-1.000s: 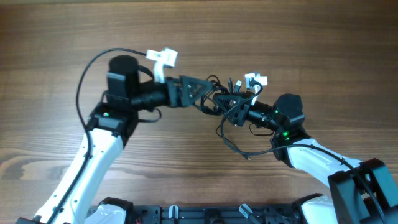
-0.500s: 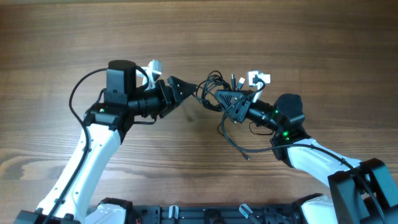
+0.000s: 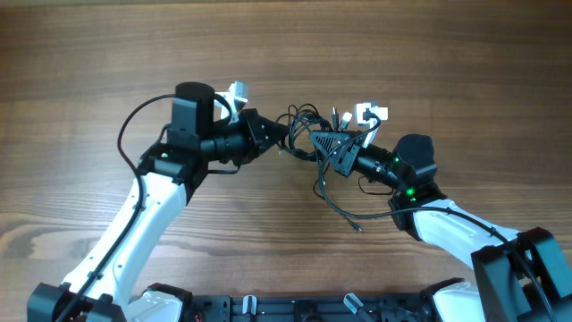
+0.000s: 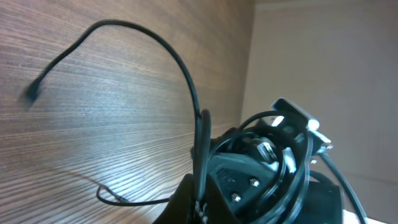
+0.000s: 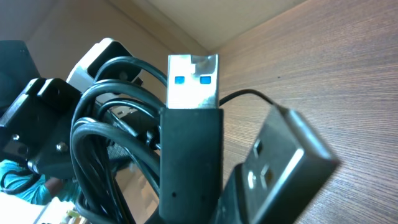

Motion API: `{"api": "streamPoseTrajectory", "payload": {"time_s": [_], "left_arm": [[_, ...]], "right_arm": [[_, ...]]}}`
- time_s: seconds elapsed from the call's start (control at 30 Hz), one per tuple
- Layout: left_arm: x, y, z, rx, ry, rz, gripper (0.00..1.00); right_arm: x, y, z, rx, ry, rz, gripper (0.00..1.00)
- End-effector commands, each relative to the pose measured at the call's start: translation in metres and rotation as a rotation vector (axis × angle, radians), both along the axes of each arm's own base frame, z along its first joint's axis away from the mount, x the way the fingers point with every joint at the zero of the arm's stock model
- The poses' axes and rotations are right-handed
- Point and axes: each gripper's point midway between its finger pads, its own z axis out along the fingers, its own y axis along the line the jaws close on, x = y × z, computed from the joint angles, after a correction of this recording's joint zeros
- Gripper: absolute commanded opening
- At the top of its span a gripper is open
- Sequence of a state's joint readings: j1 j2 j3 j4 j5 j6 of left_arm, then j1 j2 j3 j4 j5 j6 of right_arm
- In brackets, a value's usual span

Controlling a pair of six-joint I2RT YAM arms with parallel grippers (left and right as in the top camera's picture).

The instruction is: Untangle cables

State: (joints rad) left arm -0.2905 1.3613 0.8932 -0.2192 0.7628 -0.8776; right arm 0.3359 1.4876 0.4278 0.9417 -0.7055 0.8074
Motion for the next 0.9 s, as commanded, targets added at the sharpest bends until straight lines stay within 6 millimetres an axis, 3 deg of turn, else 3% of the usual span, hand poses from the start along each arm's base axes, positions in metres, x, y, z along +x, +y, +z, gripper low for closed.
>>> {"api": "streamPoseTrajectory", "payload": {"time_s": [0.0,0.1,0.2,0.33,0.43,0.63,0.67,0.77,0.8,0.87], "left_arm": [[-0.002,-0.013,-0.016,0.046,0.016,-0.019,0.04],[0.006,-0.007,-0.027,0.115,-0.011,0.020,0.04],[0.016,0.013,-0.039,0.216,-0.041,0.076,0.04],[0.028,0.079,-0.066,0.338,0.077,0.262,0.04],[0.031,0.110,-0.071,0.343,0.130,0.338,0.04],[0.029,0.105,-0.065,0.317,0.069,0.246,0.07],[0.028,0.100,-0.062,0.305,0.046,0.209,0.18],[0.022,0.089,-0.054,0.259,-0.005,0.113,0.78],[0.022,0.087,-0.051,0.233,-0.014,0.102,0.88],[0.023,0.077,-0.034,0.151,-0.097,0.024,0.87]], "right_arm": [[-0.001,0.002,0.002,0.010,-0.004,0.021,0.04],[-0.006,0.004,0.002,0.013,-0.002,0.053,0.04],[-0.006,0.004,0.005,0.016,-0.013,0.053,0.04],[-0.006,0.005,0.012,0.028,-0.049,0.057,0.05],[-0.006,0.005,0.013,0.029,-0.052,0.057,0.10],[-0.005,0.005,0.013,0.029,-0.051,0.053,0.10],[-0.005,0.004,0.013,0.028,-0.052,0.053,0.10],[-0.005,0.004,0.013,0.028,-0.052,0.053,0.10],[-0.005,0.005,0.013,0.029,-0.052,0.054,0.10],[-0.005,0.005,0.013,0.028,-0.052,0.054,0.10]]}}
